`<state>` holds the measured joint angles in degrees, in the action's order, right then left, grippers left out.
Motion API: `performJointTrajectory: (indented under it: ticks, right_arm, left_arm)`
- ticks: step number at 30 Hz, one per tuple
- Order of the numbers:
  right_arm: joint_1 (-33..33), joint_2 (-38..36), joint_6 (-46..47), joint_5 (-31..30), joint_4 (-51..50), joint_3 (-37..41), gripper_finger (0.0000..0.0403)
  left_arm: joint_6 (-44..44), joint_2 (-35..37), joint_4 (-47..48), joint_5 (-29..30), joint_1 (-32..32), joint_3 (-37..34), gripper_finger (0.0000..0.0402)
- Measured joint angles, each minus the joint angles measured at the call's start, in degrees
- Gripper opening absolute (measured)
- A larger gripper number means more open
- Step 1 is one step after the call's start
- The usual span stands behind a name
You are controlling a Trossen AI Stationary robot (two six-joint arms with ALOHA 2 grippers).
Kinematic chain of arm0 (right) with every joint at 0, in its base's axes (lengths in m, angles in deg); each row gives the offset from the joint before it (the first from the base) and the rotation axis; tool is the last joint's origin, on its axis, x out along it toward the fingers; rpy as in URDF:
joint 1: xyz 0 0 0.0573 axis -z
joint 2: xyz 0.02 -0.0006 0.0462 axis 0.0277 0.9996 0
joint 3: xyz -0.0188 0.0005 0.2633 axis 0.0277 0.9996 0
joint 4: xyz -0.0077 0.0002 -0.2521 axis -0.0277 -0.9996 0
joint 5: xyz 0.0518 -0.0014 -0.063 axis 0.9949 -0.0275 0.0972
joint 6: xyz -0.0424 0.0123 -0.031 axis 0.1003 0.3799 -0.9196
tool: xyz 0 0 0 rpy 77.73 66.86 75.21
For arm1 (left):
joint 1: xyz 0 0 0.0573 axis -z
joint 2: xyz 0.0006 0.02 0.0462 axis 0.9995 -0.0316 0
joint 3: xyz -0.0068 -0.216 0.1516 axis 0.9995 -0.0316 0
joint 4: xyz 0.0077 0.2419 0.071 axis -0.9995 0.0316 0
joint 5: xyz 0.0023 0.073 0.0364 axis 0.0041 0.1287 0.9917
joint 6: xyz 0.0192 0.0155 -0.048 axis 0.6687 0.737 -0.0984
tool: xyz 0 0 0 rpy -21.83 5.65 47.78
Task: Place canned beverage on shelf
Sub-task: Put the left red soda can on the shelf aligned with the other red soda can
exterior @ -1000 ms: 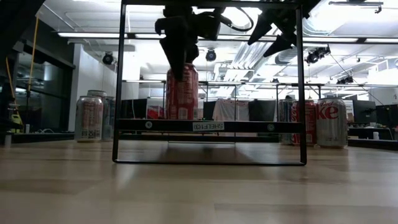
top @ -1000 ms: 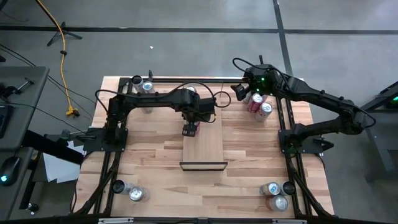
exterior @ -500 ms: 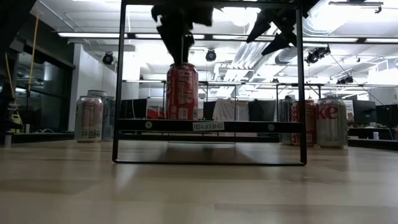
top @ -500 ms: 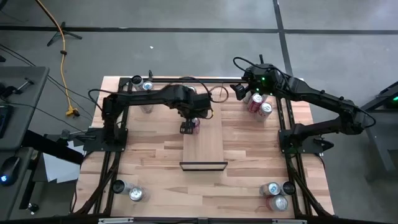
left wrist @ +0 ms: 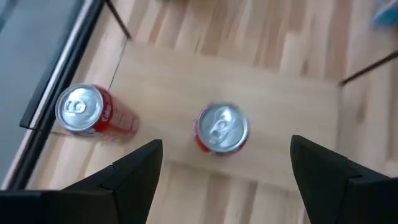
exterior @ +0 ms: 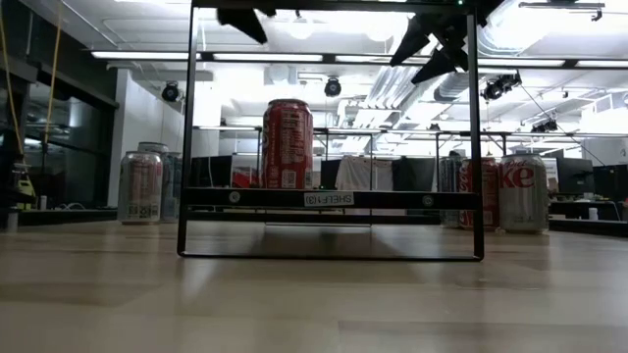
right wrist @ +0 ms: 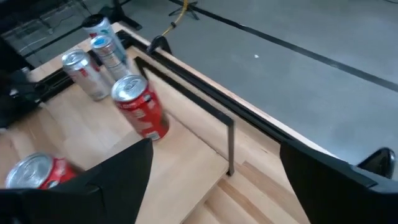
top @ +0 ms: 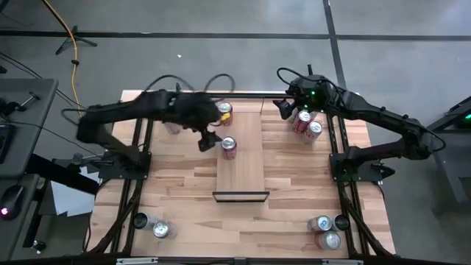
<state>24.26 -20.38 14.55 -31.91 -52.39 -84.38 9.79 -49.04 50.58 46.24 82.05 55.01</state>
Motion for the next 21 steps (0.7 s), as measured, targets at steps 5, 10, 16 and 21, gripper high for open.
performJointTrajectory:
  ticks: [5,10,16,21]
  right_arm:
    - [-0.9,-2.5,-2.2,4.0,-0.8,0.0,0.0273]
    - [-4.0,-5.6,-3.0,4.1,-2.6,0.0,0.0157]
    - [-10.2,-6.7,-2.6,5.4,-6.1,-0.1,0.0016]
    - [-15.0,-6.8,-0.4,3.3,-7.9,-0.1,0.0007]
  left_arm:
    - [-10.7,14.3,-21.6,-0.1,1.7,-22.9,0.0291]
    - [-25.9,24.7,-41.6,3.5,2.6,-42.6,0.0291]
    - [-32.7,29.7,-52.6,3.3,2.3,-53.3,0.0291]
    - [-28.8,29.4,-54.2,2.2,1.5,-53.7,0.029]
